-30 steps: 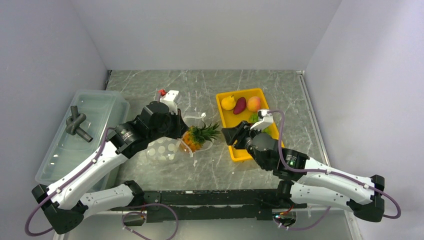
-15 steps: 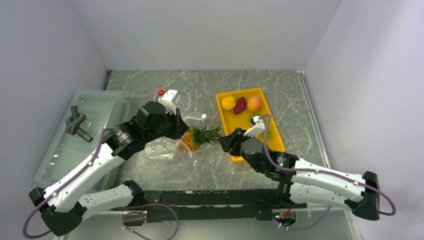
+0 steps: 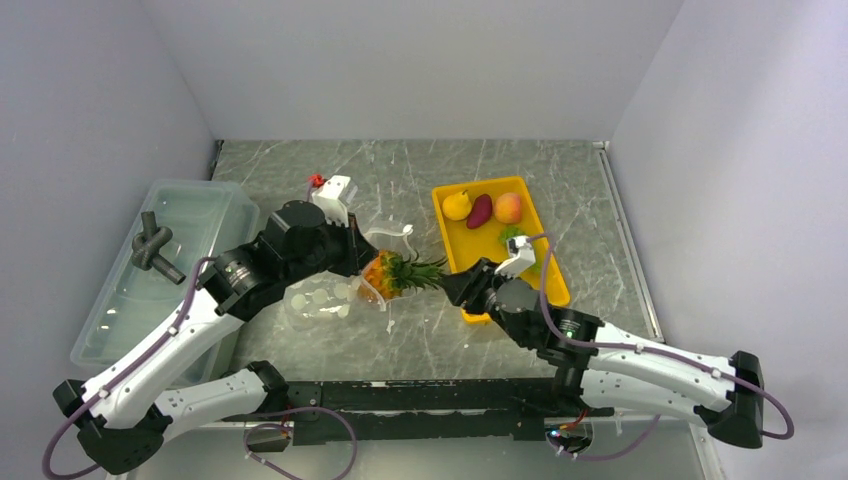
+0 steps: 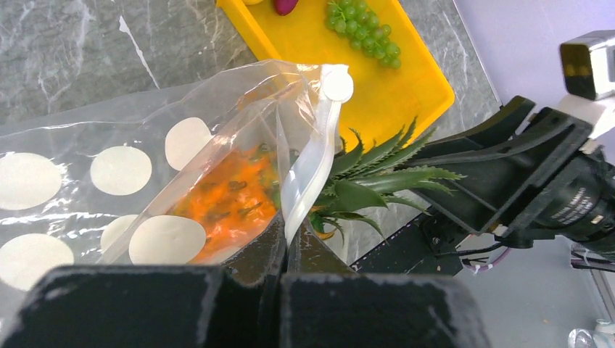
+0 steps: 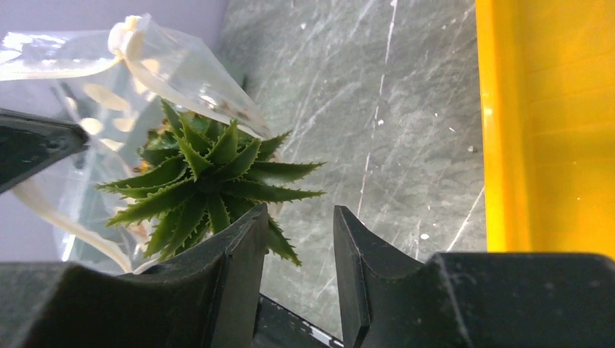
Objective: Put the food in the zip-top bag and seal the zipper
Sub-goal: Adjust the zipper food storage bag at the center of the board.
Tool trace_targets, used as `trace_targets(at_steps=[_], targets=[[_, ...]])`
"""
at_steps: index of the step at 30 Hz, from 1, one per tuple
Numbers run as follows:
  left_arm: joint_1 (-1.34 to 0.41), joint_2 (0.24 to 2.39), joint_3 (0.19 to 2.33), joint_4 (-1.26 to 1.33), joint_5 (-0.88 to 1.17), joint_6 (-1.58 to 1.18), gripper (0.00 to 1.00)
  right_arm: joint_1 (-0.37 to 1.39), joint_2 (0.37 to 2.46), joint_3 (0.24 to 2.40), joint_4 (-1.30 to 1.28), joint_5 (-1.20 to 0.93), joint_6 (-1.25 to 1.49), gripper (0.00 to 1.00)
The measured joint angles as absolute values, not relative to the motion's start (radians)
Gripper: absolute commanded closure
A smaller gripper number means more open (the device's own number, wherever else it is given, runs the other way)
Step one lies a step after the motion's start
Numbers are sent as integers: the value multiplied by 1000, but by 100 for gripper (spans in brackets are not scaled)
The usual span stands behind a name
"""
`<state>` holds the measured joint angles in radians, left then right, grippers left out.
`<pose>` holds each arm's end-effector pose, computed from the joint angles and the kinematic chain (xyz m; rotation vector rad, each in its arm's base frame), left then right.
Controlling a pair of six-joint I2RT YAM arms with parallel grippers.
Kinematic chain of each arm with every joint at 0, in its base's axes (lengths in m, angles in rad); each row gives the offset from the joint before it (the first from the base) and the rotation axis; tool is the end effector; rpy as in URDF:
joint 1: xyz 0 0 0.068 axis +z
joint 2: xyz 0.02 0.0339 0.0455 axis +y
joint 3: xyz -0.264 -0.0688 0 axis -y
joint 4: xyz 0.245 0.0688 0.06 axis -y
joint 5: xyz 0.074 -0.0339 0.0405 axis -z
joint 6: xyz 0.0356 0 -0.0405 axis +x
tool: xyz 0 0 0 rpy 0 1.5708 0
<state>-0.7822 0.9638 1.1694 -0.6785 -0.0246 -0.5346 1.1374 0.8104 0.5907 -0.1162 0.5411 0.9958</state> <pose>0.1386 -0.1365 0.3892 0.2482 2.1246 -0.7797 0.0960 0.1637 0.2755 0.2431 1.9558 0.9431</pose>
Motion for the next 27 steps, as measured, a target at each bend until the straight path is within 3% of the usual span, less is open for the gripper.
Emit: trace_targets(at_steps=[16,27], targets=[[-782,932,1169,-681,-28,-537,100,1136,547,477,-157,594,1032,55],[-782,923,1180,-680,-17,-546,100,1135,577,373,-50,540,1109,54]])
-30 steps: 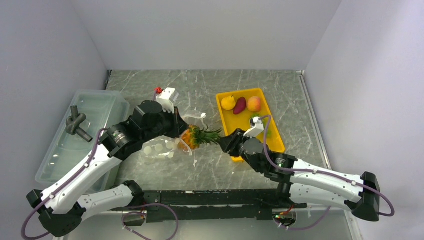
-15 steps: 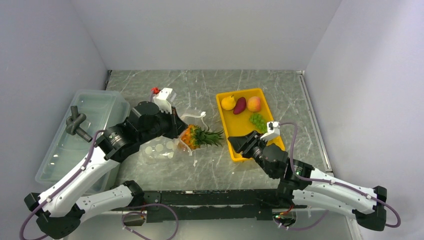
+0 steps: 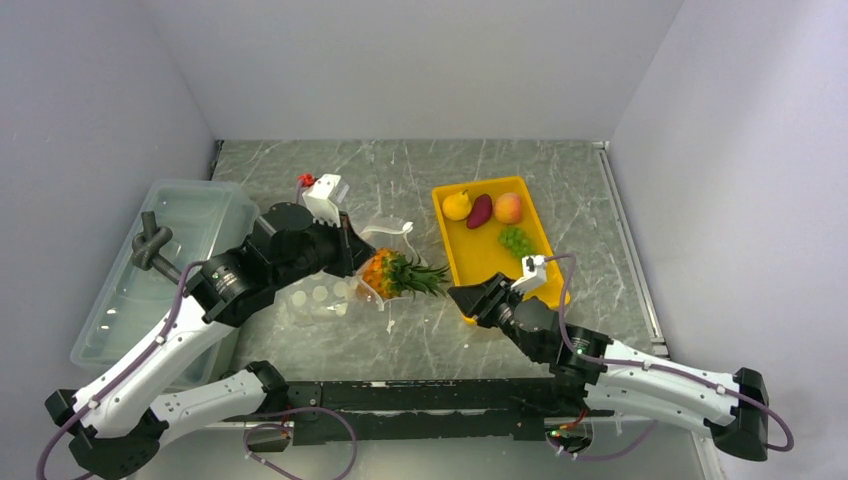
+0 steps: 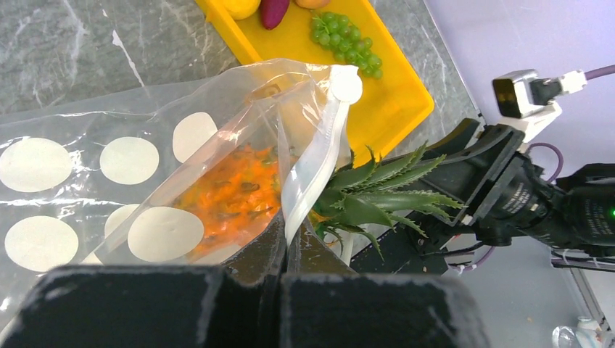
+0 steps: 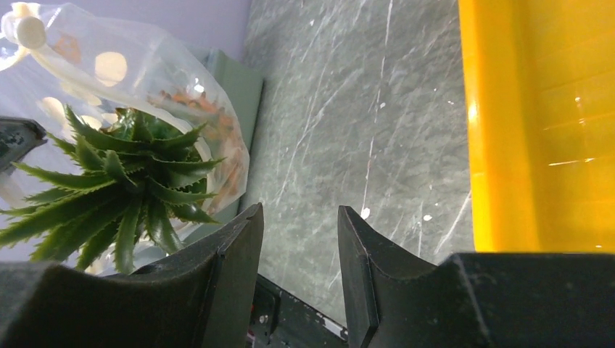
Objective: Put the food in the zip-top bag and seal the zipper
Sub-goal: Adjust the zipper food storage bag at the center of the board.
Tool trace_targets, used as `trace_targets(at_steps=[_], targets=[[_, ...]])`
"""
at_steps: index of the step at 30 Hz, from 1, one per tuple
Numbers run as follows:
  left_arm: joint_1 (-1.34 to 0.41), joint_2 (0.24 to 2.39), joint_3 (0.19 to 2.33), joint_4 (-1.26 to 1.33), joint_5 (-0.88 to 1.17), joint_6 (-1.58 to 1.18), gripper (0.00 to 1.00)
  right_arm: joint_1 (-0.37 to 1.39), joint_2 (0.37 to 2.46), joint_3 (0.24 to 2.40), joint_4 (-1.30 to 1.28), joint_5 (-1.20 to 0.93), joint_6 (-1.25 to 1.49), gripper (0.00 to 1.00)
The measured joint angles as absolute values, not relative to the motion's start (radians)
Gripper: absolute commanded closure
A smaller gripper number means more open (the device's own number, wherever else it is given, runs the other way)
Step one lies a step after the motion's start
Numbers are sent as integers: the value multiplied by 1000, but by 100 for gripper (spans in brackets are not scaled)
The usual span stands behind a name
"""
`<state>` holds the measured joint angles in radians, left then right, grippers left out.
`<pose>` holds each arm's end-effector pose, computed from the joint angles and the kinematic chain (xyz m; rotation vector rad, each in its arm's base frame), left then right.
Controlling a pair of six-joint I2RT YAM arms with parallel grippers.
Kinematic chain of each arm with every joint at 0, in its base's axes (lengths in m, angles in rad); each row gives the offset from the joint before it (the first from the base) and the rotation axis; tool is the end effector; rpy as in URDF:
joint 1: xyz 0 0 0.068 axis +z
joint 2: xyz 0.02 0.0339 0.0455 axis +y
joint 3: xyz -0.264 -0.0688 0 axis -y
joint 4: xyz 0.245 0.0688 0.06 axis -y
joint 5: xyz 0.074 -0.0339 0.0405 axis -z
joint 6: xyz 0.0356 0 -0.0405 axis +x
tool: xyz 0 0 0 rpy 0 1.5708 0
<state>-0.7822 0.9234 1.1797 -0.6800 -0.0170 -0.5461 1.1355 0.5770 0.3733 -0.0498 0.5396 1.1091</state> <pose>0.1299 -0.1282 0.3992 0.2352 2.0809 -0.8198 0.0807 0.1301 0.2405 0.3792 1.8934 1.0904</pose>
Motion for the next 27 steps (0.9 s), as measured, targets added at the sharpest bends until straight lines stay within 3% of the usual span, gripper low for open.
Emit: trace_targets(at_steps=[15,27], targets=[[-782,911,1196,-679,15,-580,100,1132,715,353,226,445,1114,51],[-782,906,1196,-680,27,-588,100,1131,722,372,268,417,1058,52]])
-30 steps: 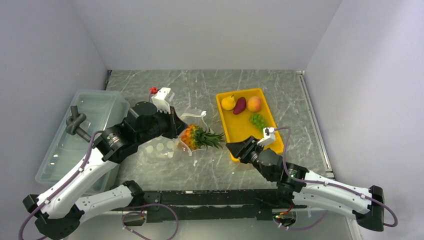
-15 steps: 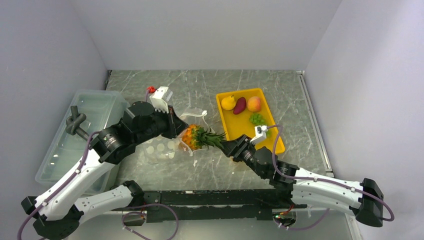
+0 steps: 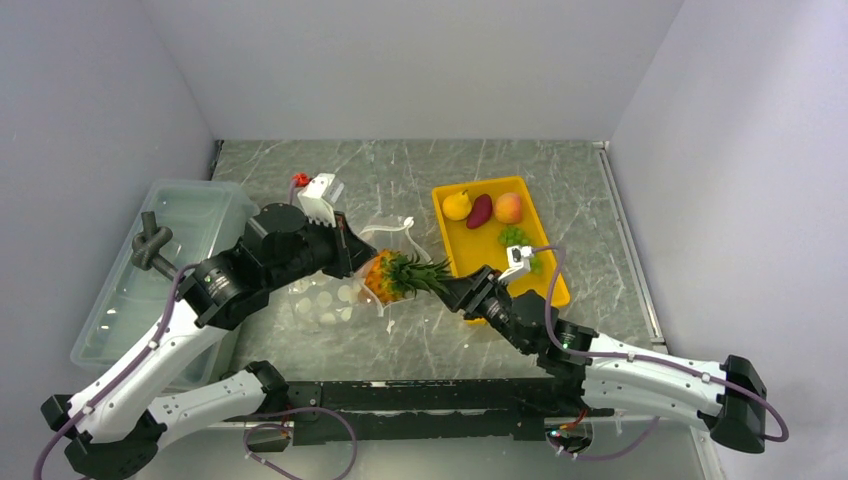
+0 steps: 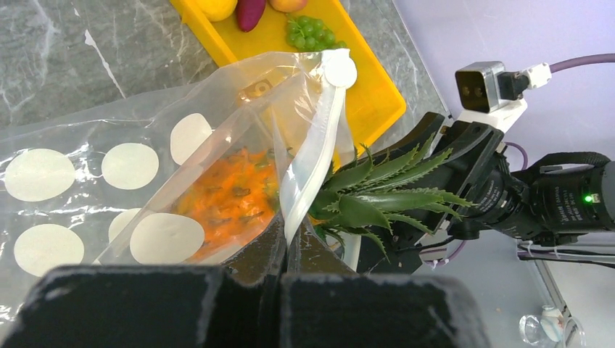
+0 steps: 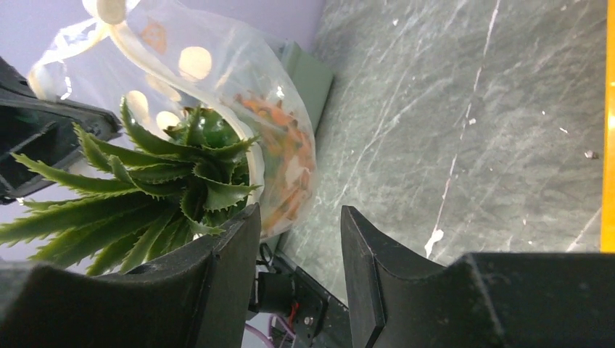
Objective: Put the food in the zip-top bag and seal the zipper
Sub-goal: Adjust the zipper food storage bag at the center of the board.
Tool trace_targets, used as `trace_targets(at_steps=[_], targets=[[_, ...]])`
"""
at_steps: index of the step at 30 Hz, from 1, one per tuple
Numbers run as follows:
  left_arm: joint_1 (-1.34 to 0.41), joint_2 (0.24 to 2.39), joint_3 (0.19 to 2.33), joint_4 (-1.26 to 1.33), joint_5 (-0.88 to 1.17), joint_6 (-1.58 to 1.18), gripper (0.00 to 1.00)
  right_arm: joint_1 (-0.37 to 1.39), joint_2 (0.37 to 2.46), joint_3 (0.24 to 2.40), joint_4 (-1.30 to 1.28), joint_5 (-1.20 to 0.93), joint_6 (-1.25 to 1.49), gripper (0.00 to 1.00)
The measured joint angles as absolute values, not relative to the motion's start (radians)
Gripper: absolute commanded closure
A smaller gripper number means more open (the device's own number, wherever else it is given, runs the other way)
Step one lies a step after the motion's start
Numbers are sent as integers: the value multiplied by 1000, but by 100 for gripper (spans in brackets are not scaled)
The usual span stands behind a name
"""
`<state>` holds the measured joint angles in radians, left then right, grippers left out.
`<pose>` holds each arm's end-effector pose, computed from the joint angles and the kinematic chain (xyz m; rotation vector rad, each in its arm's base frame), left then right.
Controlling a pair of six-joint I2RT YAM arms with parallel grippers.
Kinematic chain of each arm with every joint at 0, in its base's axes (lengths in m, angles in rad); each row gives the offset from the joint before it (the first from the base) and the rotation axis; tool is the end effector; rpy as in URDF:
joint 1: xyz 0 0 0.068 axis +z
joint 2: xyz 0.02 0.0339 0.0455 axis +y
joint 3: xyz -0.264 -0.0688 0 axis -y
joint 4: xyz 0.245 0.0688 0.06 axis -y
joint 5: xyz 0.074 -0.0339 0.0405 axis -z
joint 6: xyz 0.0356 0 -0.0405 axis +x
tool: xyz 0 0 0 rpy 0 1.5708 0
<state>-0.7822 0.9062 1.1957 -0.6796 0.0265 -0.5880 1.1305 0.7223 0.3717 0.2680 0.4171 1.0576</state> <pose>0.1243 -0.1249 0.4071 0.2198 2.0666 -0.9025 0.0893 0.1556 0.2514 0.2830 1.7997 1.2890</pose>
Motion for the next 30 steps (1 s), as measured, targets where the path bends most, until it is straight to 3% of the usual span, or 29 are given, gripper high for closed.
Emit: trace_targets(at_steps=[15,30], targets=[[-782,897,1196,-680,29,-588,100,1129,704,517,157,437,926,53],[-782,897,1196,-680,36,-588,100,1128,811,541,147,436,901,57]])
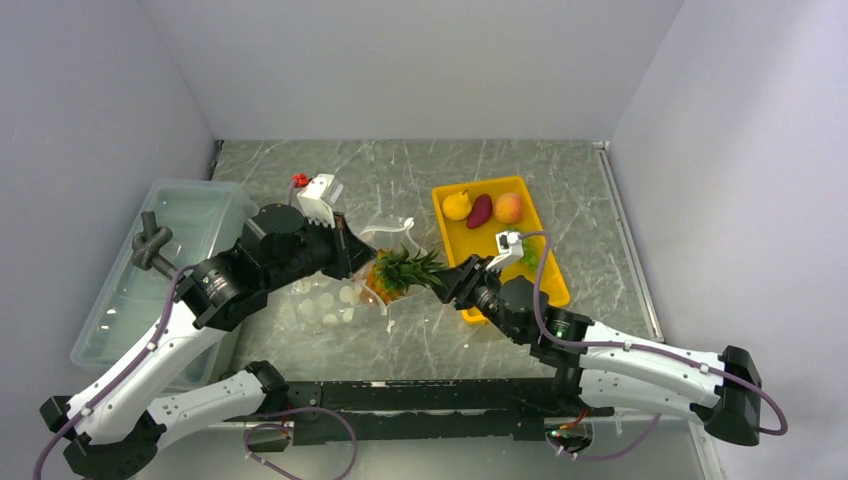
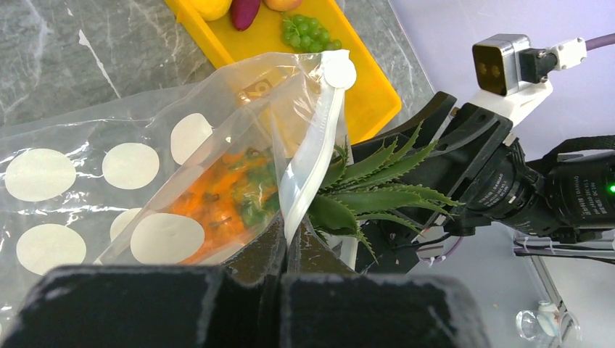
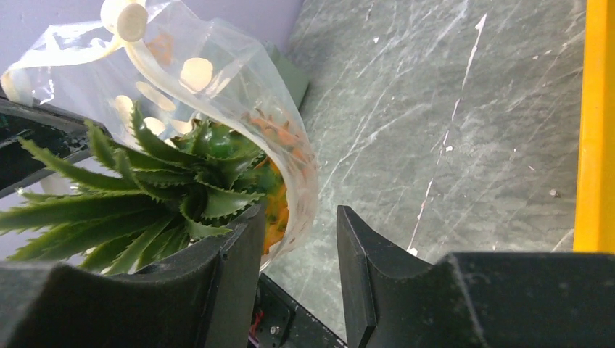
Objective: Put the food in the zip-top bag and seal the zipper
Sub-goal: Adjust the zipper food storage bag at the center of the board.
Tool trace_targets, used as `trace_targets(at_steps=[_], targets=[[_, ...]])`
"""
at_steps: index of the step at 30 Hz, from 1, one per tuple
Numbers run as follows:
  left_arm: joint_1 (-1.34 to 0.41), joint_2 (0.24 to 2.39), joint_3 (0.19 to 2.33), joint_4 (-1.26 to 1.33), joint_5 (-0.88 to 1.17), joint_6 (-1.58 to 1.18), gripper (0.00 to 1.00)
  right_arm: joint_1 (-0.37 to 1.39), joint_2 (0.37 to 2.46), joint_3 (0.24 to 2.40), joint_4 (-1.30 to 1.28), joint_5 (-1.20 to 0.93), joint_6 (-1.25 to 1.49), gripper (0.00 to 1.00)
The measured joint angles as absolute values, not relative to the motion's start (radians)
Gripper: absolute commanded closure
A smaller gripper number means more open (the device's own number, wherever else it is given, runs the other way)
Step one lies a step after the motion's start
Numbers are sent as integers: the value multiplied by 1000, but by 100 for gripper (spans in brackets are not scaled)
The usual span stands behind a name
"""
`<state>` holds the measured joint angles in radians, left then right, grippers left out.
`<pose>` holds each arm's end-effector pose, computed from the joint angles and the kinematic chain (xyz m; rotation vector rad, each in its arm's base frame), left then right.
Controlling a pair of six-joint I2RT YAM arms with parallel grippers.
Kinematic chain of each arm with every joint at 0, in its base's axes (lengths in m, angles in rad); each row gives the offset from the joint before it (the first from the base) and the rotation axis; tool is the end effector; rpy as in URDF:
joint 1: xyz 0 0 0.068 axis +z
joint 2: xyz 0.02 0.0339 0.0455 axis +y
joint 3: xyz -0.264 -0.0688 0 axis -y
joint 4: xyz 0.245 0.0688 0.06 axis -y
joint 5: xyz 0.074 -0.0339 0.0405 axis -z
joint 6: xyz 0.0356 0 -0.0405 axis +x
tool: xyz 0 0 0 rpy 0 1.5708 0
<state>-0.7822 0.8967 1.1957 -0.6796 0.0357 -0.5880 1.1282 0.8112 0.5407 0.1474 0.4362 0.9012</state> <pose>0.1221 -0.1231 0.4086 0.2257 2.0587 -0.9157 0.0974 0.1705 0.2842 0.1453 1.8136 1.1315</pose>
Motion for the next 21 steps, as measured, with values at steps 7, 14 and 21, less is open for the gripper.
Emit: trace_targets(at_steps=[7,14,21], targets=[[-782,897,1196,-680,52,-588,100,1128,842,541,185,436,900,75],[-782,897,1196,-679,56,-588,100,1128,852,569,170,436,873,100],[-782,908,1196,-681,49,-585,100,1128,831,634,133,439,800,100]])
